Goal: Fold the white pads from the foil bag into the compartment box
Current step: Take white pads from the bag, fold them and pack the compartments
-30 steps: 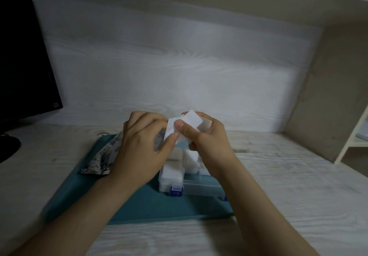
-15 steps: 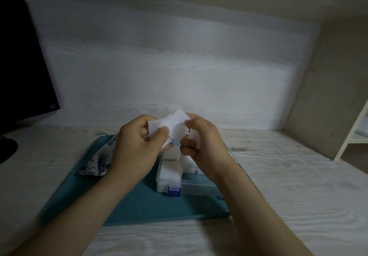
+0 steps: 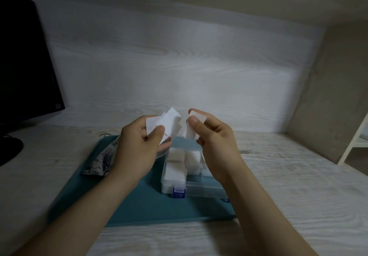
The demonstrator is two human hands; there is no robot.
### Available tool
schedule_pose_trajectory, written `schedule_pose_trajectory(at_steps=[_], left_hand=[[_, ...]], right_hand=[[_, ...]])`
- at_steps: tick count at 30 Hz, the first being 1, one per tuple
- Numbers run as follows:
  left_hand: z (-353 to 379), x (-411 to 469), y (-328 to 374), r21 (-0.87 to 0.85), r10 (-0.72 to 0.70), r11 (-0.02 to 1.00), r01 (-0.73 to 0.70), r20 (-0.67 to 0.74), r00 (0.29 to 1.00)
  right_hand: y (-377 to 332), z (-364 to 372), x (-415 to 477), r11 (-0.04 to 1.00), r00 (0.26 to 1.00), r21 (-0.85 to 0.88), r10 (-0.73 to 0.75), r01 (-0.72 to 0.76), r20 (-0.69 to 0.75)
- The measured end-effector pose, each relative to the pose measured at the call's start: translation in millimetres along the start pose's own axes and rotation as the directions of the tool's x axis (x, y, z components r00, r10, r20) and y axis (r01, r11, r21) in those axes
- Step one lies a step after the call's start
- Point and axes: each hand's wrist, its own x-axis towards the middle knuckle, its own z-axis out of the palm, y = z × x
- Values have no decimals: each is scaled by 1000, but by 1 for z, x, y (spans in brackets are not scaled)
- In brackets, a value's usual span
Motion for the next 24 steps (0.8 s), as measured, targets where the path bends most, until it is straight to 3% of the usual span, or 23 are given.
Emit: schedule_pose_trajectory(at_steps=[6, 24], left_hand=[[1, -1, 0, -24, -27, 999, 29, 83, 996], [-2, 3, -2, 53, -41, 998, 29, 244, 969]], right_hand=[[4, 1, 0, 1000, 997, -28, -15, 13, -77], [7, 1, 3, 958, 976, -226, -200, 176, -88]])
